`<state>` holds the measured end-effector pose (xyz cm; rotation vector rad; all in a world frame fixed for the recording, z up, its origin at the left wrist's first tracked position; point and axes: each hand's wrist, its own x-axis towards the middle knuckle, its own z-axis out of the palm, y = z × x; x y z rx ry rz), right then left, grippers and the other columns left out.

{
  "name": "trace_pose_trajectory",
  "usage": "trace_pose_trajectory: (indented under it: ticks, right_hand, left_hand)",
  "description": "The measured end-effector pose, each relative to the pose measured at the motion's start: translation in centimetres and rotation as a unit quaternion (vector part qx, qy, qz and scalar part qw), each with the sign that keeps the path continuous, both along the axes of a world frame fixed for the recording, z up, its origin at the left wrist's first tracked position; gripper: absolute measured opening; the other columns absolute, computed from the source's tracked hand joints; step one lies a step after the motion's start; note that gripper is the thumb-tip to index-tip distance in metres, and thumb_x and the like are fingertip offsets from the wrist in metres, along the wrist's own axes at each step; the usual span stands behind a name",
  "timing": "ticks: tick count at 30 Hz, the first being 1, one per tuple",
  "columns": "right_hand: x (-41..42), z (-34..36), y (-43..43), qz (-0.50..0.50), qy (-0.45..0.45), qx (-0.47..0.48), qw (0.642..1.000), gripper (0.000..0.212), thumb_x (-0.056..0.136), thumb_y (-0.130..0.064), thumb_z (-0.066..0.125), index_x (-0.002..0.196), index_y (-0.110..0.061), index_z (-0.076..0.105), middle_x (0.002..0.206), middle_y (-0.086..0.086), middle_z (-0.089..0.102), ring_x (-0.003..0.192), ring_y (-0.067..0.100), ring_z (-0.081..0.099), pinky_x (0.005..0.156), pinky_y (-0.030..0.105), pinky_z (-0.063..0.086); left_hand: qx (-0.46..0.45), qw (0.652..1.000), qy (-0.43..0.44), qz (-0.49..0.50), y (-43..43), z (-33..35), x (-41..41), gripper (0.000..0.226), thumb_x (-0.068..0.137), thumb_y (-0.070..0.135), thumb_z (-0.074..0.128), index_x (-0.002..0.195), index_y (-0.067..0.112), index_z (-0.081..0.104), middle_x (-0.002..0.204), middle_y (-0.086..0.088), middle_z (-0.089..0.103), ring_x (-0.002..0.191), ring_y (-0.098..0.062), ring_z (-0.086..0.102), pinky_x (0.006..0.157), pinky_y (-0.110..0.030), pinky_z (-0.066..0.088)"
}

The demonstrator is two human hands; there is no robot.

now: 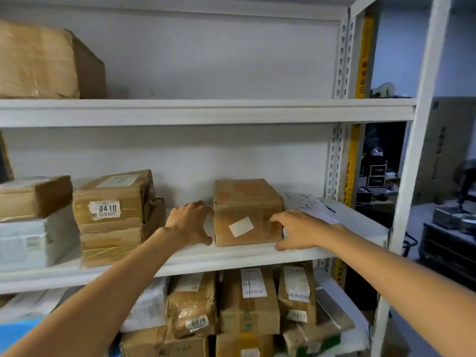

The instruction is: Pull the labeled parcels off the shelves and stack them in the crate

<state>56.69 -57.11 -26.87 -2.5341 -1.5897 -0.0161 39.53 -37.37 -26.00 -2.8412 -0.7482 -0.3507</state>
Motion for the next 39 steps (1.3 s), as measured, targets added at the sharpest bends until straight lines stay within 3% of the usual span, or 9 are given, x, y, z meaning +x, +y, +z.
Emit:
trace_pose_trajectory:
  ticks: [4, 13, 17, 20, 23, 27, 30, 36, 39]
  right_hand:
    - [2.8, -0.3, -3.3, -0.062, -0.003, -0.025, 0.998, 0.064, 0.08, -0.039, 0.072, 0.135, -0.016, 0.047, 0.131, 0.003, 0.052, 0.115, 0.022, 0.054, 0.093, 0.038, 0.049]
    - [6.3, -0.4, -2.3, -0.068, -0.006, 0.036, 0.997, 0.023, 0.084, -0.035, 0.068, 0.083, -0.024, 0.048, 0.087, 0.0, 0.055, 0.087, 0.023, 0.058, 0.063, 0.031, 0.042]
    - [6.6, -0.6, 0.0, -0.05, 0.081, 0.133, 0.986, 0.049, 0.087, -0.04, 0.068, 0.123, -0.009, 0.055, 0.112, 0.003, 0.062, 0.104, 0.022, 0.06, 0.087, 0.034, 0.051]
    - [7.1, -0.8, 2.0, -0.051, 0.16, 0.185, 0.968, 0.027, 0.089, -0.044, 0.064, 0.099, -0.019, 0.058, 0.09, -0.01, 0.061, 0.082, 0.01, 0.059, 0.064, 0.018, 0.042]
    - [7.3, -0.7, 3.8, -0.081, 0.196, 0.231, 0.95, 0.044, 0.092, -0.054, 0.054, 0.073, -0.015, 0.046, 0.064, -0.004, 0.044, 0.058, 0.01, 0.045, 0.054, 0.023, 0.032]
    - [8.2, -1.2, 5.9, -0.121, 0.258, 0.282, 0.916, 0.055, 0.091, -0.062, 0.047, 0.075, -0.01, 0.048, 0.073, 0.006, 0.051, 0.074, 0.021, 0.056, 0.07, 0.031, 0.044]
    - [8.9, -2.0, 7.2, -0.138, 0.339, 0.287, 0.885, 0.065, 0.087, -0.064, 0.053, 0.123, -0.011, 0.057, 0.119, 0.006, 0.06, 0.114, 0.027, 0.057, 0.095, 0.04, 0.047]
    - [9.0, -2.1, 7.2, -0.115, 0.43, 0.326, 0.834, 0.036, 0.089, -0.045, 0.064, 0.107, -0.014, 0.066, 0.104, 0.004, 0.072, 0.101, 0.023, 0.066, 0.069, 0.032, 0.048]
    - [8.0, -2.3, 6.5, -0.097, 0.447, 0.349, 0.818, 0.035, 0.087, -0.039, 0.068, 0.111, -0.012, 0.066, 0.101, 0.004, 0.074, 0.096, 0.022, 0.069, 0.082, 0.043, 0.056]
  left_hand:
    - [0.0, 1.0, -0.001, -0.006, -0.5, -0.5, 1.6, 0.07, 0.074, 0.047, 0.076, 0.137, 0.035, 0.048, 0.13, 0.008, 0.053, 0.114, -0.017, 0.056, 0.09, -0.029, 0.046]
    - [-0.046, 0.997, -0.049, 0.032, 0.2, -1.0, 3.5, 0.05, 0.073, 0.049, 0.076, 0.116, 0.029, 0.058, 0.119, 0.01, 0.059, 0.106, -0.016, 0.058, 0.079, -0.025, 0.04]
    - [-0.122, 0.986, -0.102, 0.055, 0.9, -1.3, 4.2, 0.046, 0.074, 0.051, 0.076, 0.108, 0.023, 0.063, 0.116, 0.005, 0.064, 0.102, -0.019, 0.06, 0.077, -0.029, 0.047]
    - [-0.141, 0.983, -0.106, 0.048, 1.3, -1.2, 5.1, 0.053, 0.071, 0.053, 0.079, 0.106, 0.017, 0.062, 0.107, 0.001, 0.066, 0.094, -0.019, 0.06, 0.069, -0.025, 0.042]
    - [-0.181, 0.975, -0.116, 0.047, 2.0, -1.2, 6.0, 0.057, 0.066, 0.059, 0.079, 0.096, 0.017, 0.056, 0.09, 0.003, 0.059, 0.078, -0.013, 0.055, 0.057, -0.018, 0.037]
    - [-0.356, 0.902, -0.231, 0.077, 3.0, -1.5, 7.7, 0.076, 0.072, 0.075, 0.058, 0.088, 0.002, 0.065, 0.08, -0.012, 0.066, 0.073, -0.024, 0.062, 0.069, -0.031, 0.053]
    - [-0.433, 0.849, -0.289, 0.093, 3.7, -1.9, 8.9, 0.071, 0.08, 0.072, 0.055, 0.091, 0.003, 0.068, 0.09, -0.018, 0.072, 0.081, -0.031, 0.07, 0.078, -0.039, 0.06]
    - [-0.56, 0.763, -0.314, 0.071, 4.2, -2.0, 9.1, 0.054, 0.083, 0.05, 0.069, 0.107, 0.003, 0.061, 0.099, -0.018, 0.07, 0.086, -0.033, 0.071, 0.083, -0.044, 0.059]
    - [-0.573, 0.749, -0.33, 0.051, 3.6, -2.2, 8.4, 0.054, 0.084, 0.045, 0.07, 0.117, 0.006, 0.053, 0.109, -0.017, 0.067, 0.096, -0.031, 0.068, 0.087, -0.044, 0.057]
